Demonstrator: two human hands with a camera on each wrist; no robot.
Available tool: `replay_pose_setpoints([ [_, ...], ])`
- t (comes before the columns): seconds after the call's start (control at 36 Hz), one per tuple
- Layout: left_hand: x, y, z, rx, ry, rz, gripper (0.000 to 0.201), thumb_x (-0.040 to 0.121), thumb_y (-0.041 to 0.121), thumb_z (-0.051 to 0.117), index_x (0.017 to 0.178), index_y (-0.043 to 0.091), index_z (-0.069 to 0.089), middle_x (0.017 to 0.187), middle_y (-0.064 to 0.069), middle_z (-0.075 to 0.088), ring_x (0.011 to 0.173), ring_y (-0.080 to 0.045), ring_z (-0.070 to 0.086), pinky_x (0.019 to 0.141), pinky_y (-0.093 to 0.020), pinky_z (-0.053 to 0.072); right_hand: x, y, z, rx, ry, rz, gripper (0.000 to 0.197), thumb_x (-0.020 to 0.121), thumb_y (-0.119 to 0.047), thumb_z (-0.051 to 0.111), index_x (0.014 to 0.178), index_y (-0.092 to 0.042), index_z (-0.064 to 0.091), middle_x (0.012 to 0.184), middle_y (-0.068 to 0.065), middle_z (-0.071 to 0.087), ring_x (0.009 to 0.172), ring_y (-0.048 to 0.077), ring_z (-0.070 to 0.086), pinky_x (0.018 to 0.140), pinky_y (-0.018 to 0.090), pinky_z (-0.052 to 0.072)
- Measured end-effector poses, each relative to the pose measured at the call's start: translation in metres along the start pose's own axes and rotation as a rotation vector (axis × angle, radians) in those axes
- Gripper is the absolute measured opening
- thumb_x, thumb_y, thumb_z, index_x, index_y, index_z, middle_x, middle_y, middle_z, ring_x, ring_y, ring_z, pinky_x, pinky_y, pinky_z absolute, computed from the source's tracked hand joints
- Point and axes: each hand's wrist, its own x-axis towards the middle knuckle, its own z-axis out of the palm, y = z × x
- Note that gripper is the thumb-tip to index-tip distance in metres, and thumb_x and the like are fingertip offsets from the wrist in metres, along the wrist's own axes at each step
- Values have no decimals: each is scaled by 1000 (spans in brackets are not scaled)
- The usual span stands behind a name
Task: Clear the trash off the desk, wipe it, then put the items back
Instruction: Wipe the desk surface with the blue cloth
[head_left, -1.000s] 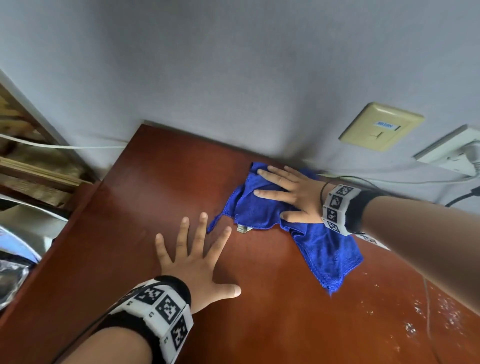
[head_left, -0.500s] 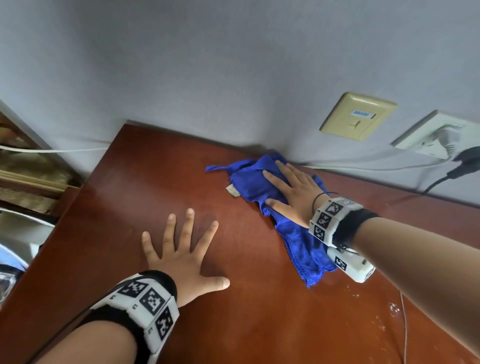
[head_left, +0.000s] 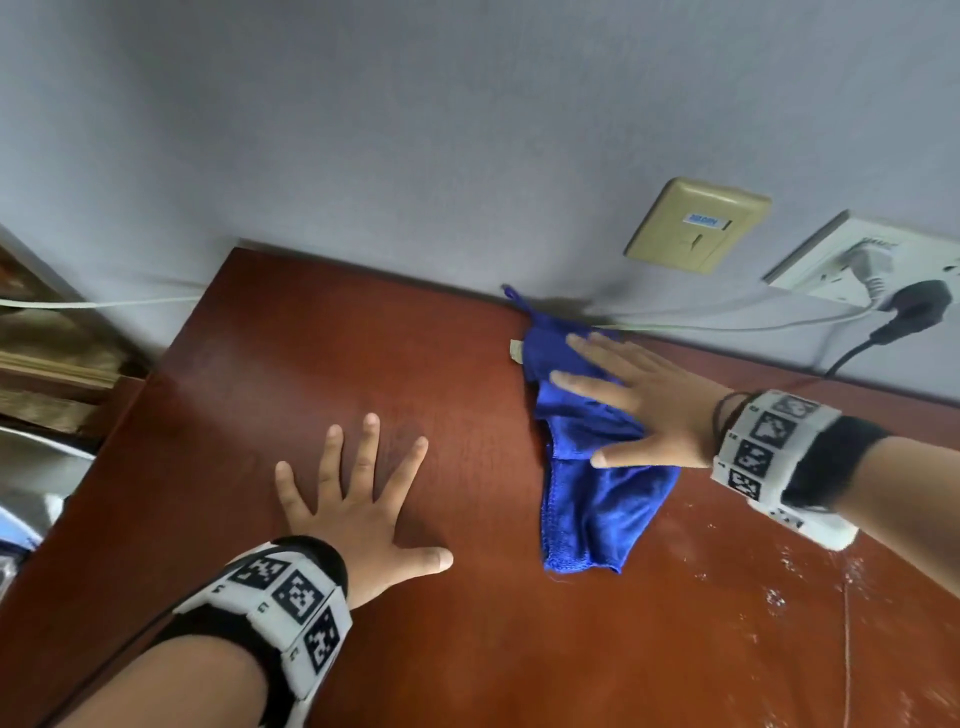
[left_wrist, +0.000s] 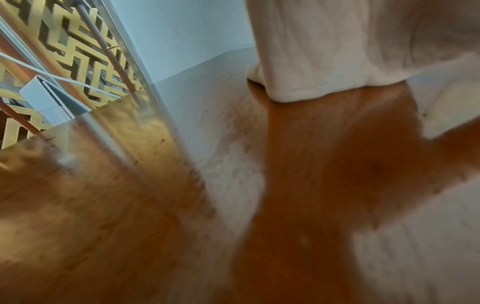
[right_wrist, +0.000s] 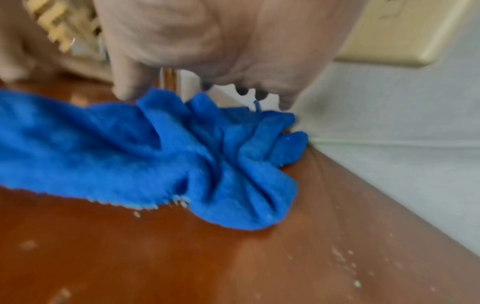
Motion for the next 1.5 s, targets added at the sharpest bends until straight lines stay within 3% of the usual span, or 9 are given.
replay_pose_setpoints([
  [0.11, -1, 0, 0, 3, -4, -4, 101, 74, 85, 35, 123, 48, -45, 129, 0, -62, 126, -32, -49, 103, -67, -20, 24, 7, 9, -99, -71, -130, 93, 61, -88, 35, 131, -63, -22, 143, -18, -44, 137, 13, -35, 110, 37, -20],
  [0.19, 1, 1, 0, 9, 2, -10, 101, 73, 86, 34, 124, 48, -46, 130, 0, -61, 127, -32, -49, 104, -67, -19, 38, 5, 20, -105, -32, -113, 98, 53, -96, 28, 132, -63, -19, 147, -17, -39, 139, 16, -33, 113, 48, -17],
  [0.33, 0, 1, 0, 15, -1, -14, 102, 73, 86, 34, 124, 48, -46, 130, 0, -61, 127, -32, -49, 104, -66, -19, 38, 7, 24, -70, -7, -34, 100, 49, -96, 26, 132, -62, -17, 148, -19, -36, 138, 14, -34, 105, 42, -25],
  [0.47, 1, 1, 1, 11, 6, -15, 101, 73, 86, 35, 120, 49, -47, 129, 1, -62, 127, -32, -49, 103, -66, -20, 37, 9, 34, -27, 43, 98, 98, 44, -101, 11, 125, -63, -28, 143, -19, -40, 138, 14, -33, 112, 49, -19],
  [0.69, 0, 1, 2, 6, 26, -18, 101, 72, 85, 36, 122, 50, -45, 130, 1, -60, 129, -32, -47, 104, -66, -19, 38, 4, 40, 92, 146, 308, 110, 33, -103, -3, 132, -58, -21, 155, -11, -24, 144, 18, -20, 114, 51, -11],
  [0.78, 1, 1, 1, 12, 32, -18, 101, 72, 86, 35, 123, 50, -44, 131, 0, -60, 130, -32, -46, 105, -66, -17, 38, 0, 42, 129, 161, 405, 114, 41, -101, 10, 141, -53, -13, 156, -9, -22, 145, 19, -18, 116, 53, -8],
  [0.92, 1, 0, 3, 10, 46, -16, 101, 72, 86, 36, 126, 50, -41, 132, 2, -58, 131, -32, -45, 105, -67, -17, 41, -7, 42, 207, 200, 588, 97, 64, -90, 26, 145, -48, -7, 157, -7, -19, 146, 20, -14, 115, 54, -6],
  [1.14, 3, 0, 4, 11, 77, -17, 103, 71, 86, 38, 134, 50, -36, 140, 0, -53, 133, -31, -42, 105, -67, -16, 41, -28, 47, 286, 224, 792, 101, 66, -91, 23, 149, -40, -7, 158, -2, -17, 146, 24, -12, 112, 59, -6],
  [1.5, -1, -1, 5, 0, 126, 3, 102, 71, 86, 38, 137, 49, -32, 144, 0, -49, 135, -31, -40, 107, -67, -14, 14, -70, 60, 307, 173, 907, 107, 64, -93, 21, 149, -37, -12, 157, 3, -20, 145, 28, -14, 112, 63, -3],
])
